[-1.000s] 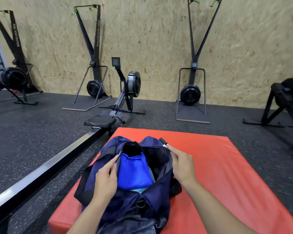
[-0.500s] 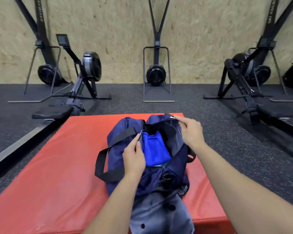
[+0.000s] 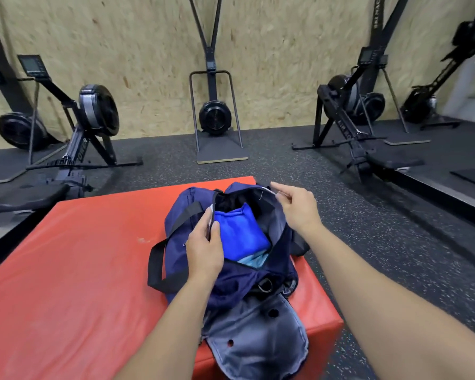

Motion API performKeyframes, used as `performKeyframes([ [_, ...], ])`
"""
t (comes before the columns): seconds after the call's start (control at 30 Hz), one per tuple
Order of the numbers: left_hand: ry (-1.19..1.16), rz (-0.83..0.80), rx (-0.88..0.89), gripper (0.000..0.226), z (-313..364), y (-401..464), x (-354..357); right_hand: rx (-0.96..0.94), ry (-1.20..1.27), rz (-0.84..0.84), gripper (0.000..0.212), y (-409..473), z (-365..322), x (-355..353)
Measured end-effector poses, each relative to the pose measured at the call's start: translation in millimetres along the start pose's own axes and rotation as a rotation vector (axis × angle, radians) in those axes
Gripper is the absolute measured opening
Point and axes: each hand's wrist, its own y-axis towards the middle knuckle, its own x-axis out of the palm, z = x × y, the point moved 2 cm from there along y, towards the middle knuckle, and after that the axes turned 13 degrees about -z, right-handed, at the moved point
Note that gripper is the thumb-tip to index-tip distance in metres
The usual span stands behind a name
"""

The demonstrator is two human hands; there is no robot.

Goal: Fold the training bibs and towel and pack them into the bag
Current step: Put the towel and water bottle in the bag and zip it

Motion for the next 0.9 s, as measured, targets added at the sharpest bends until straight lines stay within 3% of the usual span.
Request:
performKeyframes([
  [0.2, 0.111, -0.069, 0.115, 0.043, 51, -32, 20, -0.009, 0.081, -0.008, 0.034, -49, 4, -38],
  [0.6, 0.143, -0.522, 0.291, 0.046, 96, -171, 187, 0.116, 0.115, 0.034, 0.037, -249, 90, -155],
  [0.9, 0.18, -0.892, 0.111, 0.05, 27, -302, 305, 0.468, 0.153, 0.067, 0.041, -434, 243, -183],
])
